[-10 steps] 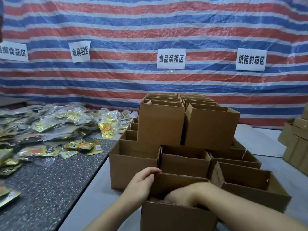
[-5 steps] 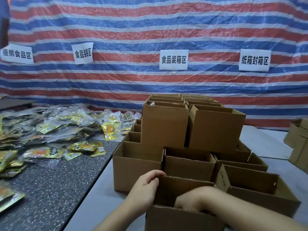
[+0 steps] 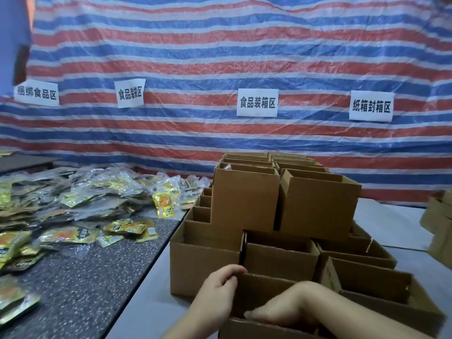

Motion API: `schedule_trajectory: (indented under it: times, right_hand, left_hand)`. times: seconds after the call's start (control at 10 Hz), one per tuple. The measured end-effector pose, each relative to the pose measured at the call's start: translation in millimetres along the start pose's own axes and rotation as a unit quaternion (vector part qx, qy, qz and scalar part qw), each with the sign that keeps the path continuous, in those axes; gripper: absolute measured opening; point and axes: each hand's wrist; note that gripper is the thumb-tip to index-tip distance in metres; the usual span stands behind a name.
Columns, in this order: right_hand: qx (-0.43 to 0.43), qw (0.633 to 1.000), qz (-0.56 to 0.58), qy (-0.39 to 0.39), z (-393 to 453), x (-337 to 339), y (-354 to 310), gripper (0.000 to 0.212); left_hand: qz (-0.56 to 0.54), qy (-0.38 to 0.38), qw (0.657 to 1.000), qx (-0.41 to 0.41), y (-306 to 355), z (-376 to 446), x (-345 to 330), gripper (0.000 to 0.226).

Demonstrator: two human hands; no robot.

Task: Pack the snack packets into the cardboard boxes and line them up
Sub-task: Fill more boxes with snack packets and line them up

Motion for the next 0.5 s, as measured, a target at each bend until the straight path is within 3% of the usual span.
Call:
schedule_trajectory:
  times: [0.1,0.2,0.3,0.4,0.5]
  right_hand:
    - [-0.022,1.0,0.0,0.007,-8.4,-7.4,-0.4,0.066]
    - [-0.009,0.994,-0.094,0.051,-27.2,-8.6,-2.7,0.058]
    - [0.098,0.962,-0.178,0.181,-43.8,-7.3,-1.4,0.033]
    - [0.181,0.923,-0.136,0.312,-50.5,-8.5,0.7,0.023]
    - [0.247,0.888,-0.094,0.376,-50.3,-2.2,-14.3,0.021]
  left_hand:
    - [0.002,-0.001,1.0,-0.012,1.9,-2.0,-0.9,0.035]
    - [-0.004,-0.005,1.0,-0.016,3.4,-4.8,0.9,0.027]
    - [-0.02,0.078,0.996,-0.042,8.6,-6.3,8.8,0.024]
    - [-0.063,0.165,0.979,-0.103,17.3,-5.8,30.0,0.028]
    - [-0.087,0.224,0.961,-0.134,19.4,7.9,70.8,0.027]
Point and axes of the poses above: each hand's wrist, its own z-axis towards the middle knuckle, its own x-axis out of the back of the hand, y = z × x, and after that the axes turned 3 degrees about -z, right-handed
